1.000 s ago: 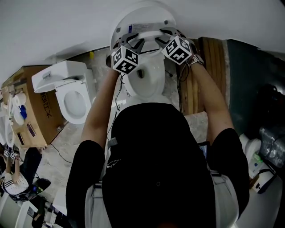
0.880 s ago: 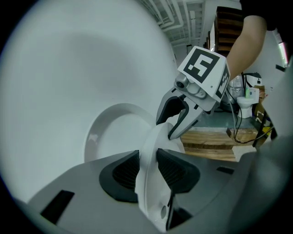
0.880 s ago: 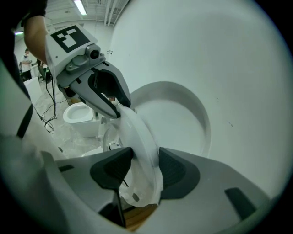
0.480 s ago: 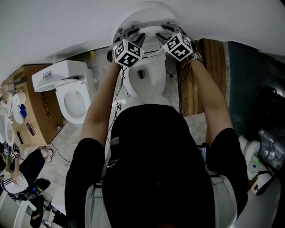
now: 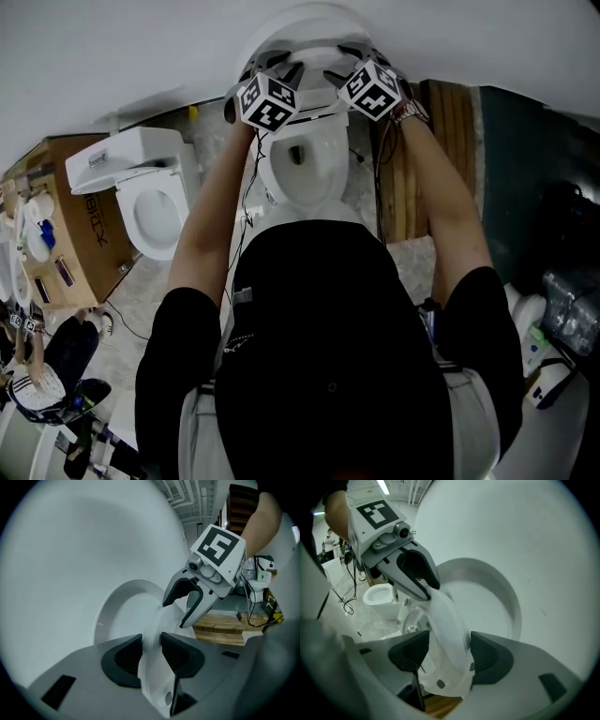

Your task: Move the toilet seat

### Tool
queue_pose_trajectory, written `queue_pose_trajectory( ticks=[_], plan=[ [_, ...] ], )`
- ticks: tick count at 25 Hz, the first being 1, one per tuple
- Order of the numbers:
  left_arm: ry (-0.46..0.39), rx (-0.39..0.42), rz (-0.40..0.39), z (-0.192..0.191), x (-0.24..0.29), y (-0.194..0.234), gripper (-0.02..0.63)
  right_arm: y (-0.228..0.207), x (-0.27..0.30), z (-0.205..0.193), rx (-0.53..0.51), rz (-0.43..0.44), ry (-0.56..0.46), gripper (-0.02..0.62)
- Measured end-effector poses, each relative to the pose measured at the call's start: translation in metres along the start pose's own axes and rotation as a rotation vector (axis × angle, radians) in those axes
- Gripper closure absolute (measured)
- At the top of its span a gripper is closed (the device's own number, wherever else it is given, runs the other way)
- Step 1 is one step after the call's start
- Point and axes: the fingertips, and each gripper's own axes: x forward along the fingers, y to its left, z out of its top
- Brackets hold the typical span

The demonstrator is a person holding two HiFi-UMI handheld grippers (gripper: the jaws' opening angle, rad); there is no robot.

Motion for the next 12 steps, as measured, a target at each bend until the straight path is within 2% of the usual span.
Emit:
queue_pose_trajectory(
  ticks=[12],
  plan=[
    [0.031, -0.05, 0.076, -0.002, 0.014, 0.022, 0.472, -0.024, 0.018, 0.004, 0.02, -0.173, 0.055, 0.348]
  ],
)
